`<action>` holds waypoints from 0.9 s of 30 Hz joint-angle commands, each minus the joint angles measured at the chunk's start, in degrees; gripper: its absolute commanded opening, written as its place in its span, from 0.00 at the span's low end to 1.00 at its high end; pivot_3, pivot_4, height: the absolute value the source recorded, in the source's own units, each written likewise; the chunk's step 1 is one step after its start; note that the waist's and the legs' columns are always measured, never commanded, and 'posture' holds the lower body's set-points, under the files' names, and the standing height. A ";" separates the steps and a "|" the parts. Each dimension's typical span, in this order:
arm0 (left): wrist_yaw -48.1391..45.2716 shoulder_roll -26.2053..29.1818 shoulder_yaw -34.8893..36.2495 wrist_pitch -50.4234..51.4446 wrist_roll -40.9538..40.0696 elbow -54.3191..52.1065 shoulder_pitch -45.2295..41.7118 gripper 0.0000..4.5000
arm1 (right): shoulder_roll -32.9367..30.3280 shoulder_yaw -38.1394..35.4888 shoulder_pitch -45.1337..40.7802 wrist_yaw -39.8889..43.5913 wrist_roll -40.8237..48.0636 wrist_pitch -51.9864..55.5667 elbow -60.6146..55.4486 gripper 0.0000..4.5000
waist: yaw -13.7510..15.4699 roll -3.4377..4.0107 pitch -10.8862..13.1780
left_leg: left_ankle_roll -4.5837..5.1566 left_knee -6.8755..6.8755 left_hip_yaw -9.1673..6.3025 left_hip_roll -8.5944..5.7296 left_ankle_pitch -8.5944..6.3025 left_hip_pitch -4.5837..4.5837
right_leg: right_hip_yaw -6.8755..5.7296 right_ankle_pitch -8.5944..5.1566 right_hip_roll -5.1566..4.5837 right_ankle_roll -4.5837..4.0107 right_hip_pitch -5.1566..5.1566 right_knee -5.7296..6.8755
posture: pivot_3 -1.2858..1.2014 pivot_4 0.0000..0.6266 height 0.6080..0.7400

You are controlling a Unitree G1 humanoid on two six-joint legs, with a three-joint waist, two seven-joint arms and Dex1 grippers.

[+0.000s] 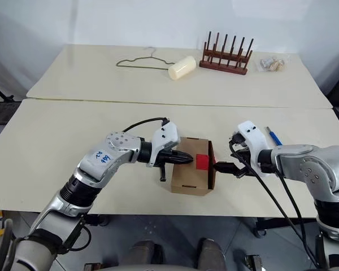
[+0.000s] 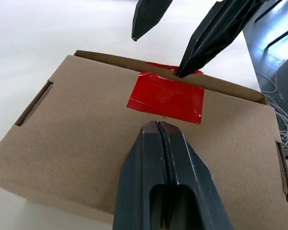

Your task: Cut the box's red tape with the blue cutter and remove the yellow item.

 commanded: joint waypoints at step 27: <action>1.07 1.77 -1.78 4.76 1.20 1.22 2.89 0.00 | -5.08 -5.75 -5.32 17.26 -0.22 1.76 21.97 1.00 | -0.34 0.26 -0.29 | 0.01 0.00 -0.02 0.03 -0.01 -0.01 | 0.03 -0.02 0.01 -0.04 0.00 -0.06 | 0.52 0.24 1.00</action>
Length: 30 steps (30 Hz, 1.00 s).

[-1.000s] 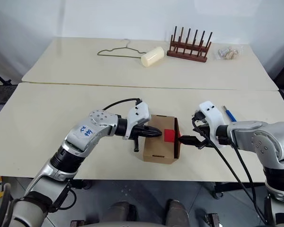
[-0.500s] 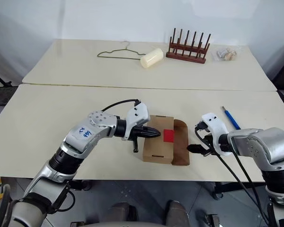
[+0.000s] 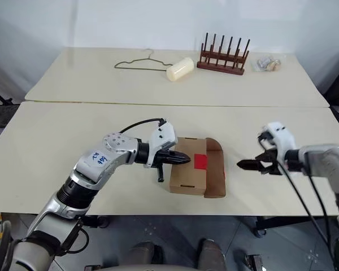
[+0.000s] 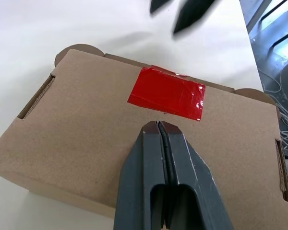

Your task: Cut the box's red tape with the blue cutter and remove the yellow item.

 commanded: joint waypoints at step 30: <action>0.78 1.28 -1.93 4.37 1.09 -0.41 3.60 0.00 | 16.82 1.16 -4.98 5.05 1.19 9.37 19.81 0.56 | -0.24 0.23 0.08 | -0.05 -0.02 0.01 0.01 -0.02 -0.02 | -0.02 0.00 0.06 -0.02 -0.02 0.01 | 0.52 0.24 1.00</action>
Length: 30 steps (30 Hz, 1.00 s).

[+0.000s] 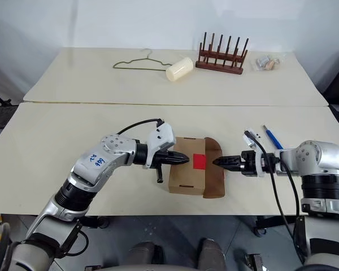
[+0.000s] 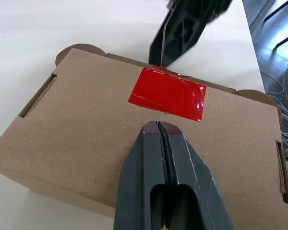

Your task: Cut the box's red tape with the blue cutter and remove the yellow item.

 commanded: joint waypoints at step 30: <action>1.80 -5.59 -2.46 -2.34 1.84 8.49 0.61 0.00 | -7.31 11.00 -7.79 8.80 -4.30 -0.03 5.72 0.00 | 0.61 0.18 -0.28 | -0.01 0.07 -0.20 0.13 -0.05 -0.09 | 0.15 -0.01 -0.08 -0.06 0.02 -0.07 | 0.52 0.24 1.00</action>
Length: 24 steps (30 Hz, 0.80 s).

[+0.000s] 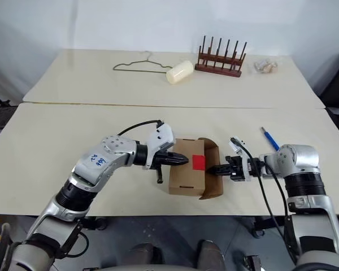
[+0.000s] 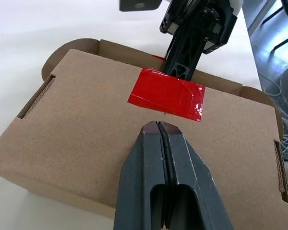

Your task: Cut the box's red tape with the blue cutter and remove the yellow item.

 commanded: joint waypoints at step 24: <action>8.26 -25.22 2.00 -28.57 6.74 33.86 -8.68 0.00 | -27.63 34.98 -41.22 11.68 -5.36 6.64 -3.62 0.00 | 1.76 0.53 0.68 | 0.30 0.11 0.55 -0.62 0.02 -2.08 | -0.26 0.21 -0.24 0.38 -2.02 0.02 | 0.52 0.24 1.00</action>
